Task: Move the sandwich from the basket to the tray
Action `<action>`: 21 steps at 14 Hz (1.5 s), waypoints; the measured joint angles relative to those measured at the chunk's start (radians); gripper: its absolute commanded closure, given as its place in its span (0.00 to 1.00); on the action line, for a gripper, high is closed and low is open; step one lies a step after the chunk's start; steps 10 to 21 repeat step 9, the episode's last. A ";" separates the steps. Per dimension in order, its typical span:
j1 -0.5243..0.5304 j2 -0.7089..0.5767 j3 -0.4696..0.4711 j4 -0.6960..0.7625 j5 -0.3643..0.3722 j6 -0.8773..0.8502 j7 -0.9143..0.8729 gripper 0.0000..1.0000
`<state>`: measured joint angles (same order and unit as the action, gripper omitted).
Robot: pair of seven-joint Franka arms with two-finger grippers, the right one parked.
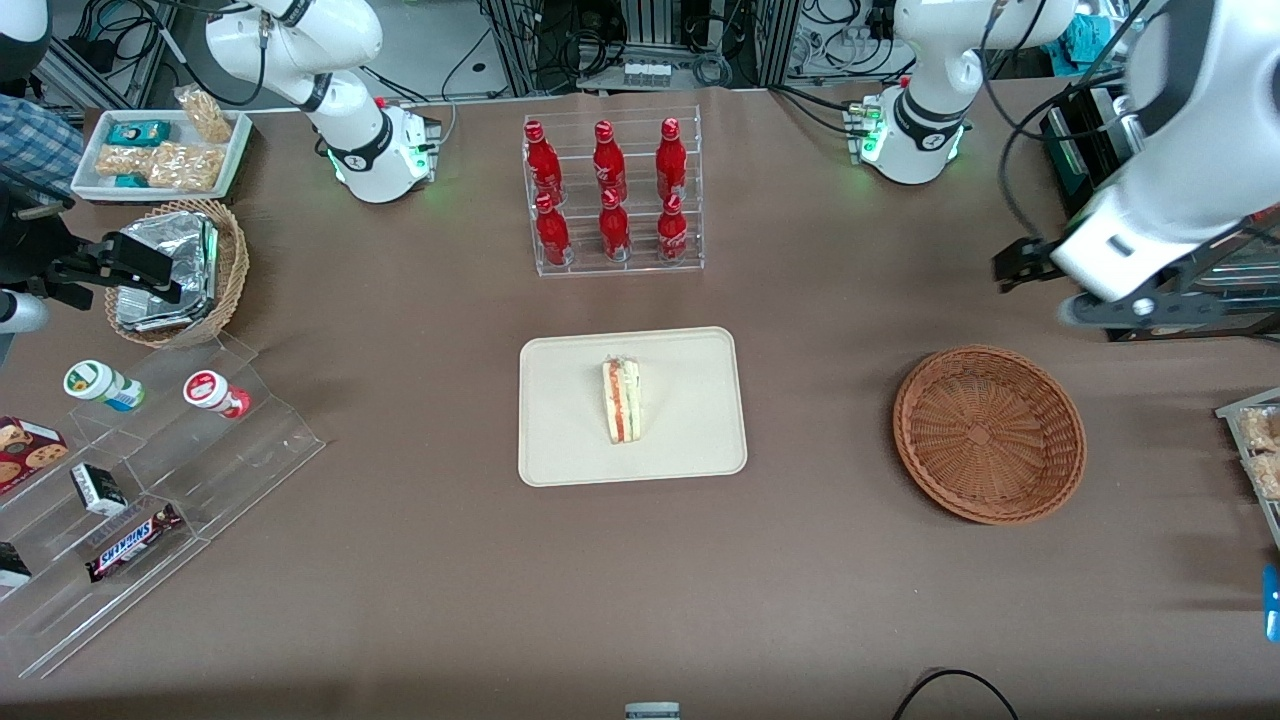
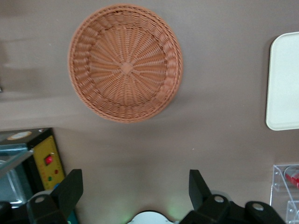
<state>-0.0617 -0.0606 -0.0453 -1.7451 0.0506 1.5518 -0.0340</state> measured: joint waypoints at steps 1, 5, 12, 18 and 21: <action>-0.001 -0.006 0.022 0.016 -0.008 -0.009 0.020 0.00; -0.005 -0.008 0.085 0.079 -0.104 -0.017 0.036 0.00; -0.009 -0.007 0.099 0.090 -0.115 -0.019 0.047 0.00; -0.009 -0.007 0.099 0.090 -0.115 -0.019 0.047 0.00; -0.009 -0.007 0.099 0.090 -0.115 -0.019 0.047 0.00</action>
